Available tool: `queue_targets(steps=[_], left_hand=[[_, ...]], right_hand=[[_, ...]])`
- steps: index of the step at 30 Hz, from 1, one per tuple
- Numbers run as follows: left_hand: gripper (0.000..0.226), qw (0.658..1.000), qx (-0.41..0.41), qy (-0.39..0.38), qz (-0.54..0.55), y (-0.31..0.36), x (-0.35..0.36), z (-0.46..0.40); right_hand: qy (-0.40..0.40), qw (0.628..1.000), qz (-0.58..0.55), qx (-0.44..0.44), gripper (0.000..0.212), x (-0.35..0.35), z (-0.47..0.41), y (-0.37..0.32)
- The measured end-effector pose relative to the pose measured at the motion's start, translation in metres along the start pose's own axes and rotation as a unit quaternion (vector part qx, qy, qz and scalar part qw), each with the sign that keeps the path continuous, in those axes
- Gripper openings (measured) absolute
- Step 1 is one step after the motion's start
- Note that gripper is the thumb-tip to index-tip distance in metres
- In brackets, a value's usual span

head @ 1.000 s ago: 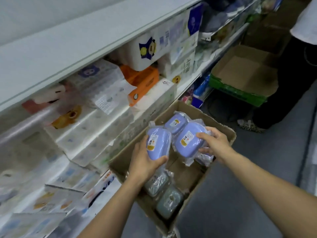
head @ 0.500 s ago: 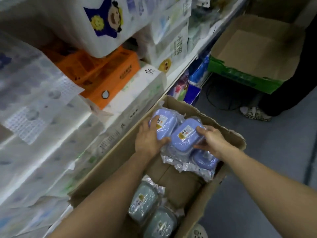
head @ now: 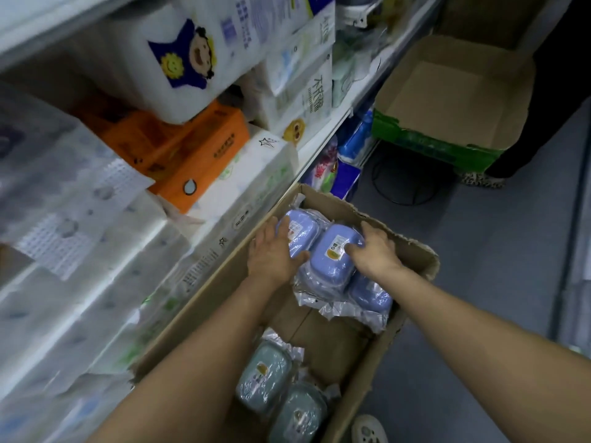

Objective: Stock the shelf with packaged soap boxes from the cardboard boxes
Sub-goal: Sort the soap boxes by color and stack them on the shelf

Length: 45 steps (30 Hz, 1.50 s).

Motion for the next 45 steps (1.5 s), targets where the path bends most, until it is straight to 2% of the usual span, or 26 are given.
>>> queue_targets(steps=[3,6,11,15,19,23,28,32,41,45], left_hand=[[0.087,0.998,0.033,0.048,0.012,0.017,-0.034,0.038],[0.080,0.991,0.049,0.122,-0.031,0.028,-0.075,0.091],[0.072,0.964,0.061,0.252,-0.065,0.035,-0.136,0.196],[0.069,0.949,0.036,0.307,-0.059,0.021,-0.157,0.283],[0.072,0.945,-0.005,0.319,-0.067,0.003,-0.164,0.368],[0.077,0.941,-0.065,0.327,-0.059,-0.027,-0.167,0.452],[0.084,0.926,-0.152,0.342,-0.059,-0.079,-0.172,0.560],[0.079,0.903,-0.218,0.366,-0.048,-0.126,-0.172,0.644],[0.080,0.854,-0.343,0.391,0.006,-0.249,-0.136,0.825],[0.080,0.841,-0.393,0.368,0.063,-0.327,-0.104,0.911]], right_hand=[[0.020,0.991,0.108,-0.078,0.067,-0.022,0.041,-0.031],[0.072,0.967,0.188,-0.158,0.066,-0.042,0.091,-0.064],[0.142,0.928,0.203,-0.279,0.062,-0.060,0.184,-0.100],[0.156,0.902,0.180,-0.360,0.060,-0.054,0.263,-0.117],[0.126,0.881,0.165,-0.425,0.064,-0.029,0.335,-0.126],[0.095,0.849,0.209,-0.476,0.070,0.004,0.406,-0.136],[0.037,0.810,0.228,-0.539,0.070,0.059,0.498,-0.162],[-0.007,0.770,0.230,-0.595,0.069,0.113,0.567,-0.185],[-0.100,0.686,0.234,-0.681,0.065,0.272,0.717,-0.219],[-0.167,0.680,0.221,-0.679,0.064,0.371,0.785,-0.223]])
Point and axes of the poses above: each hand's wrist, its own z-axis away from the middle knuckle, its own x-axis out of the palm, y = z × x, the point moved 7 cm from there along -z, towards the middle knuckle, and after that the axes turned 2 degrees about z, right-handed, at the moved point
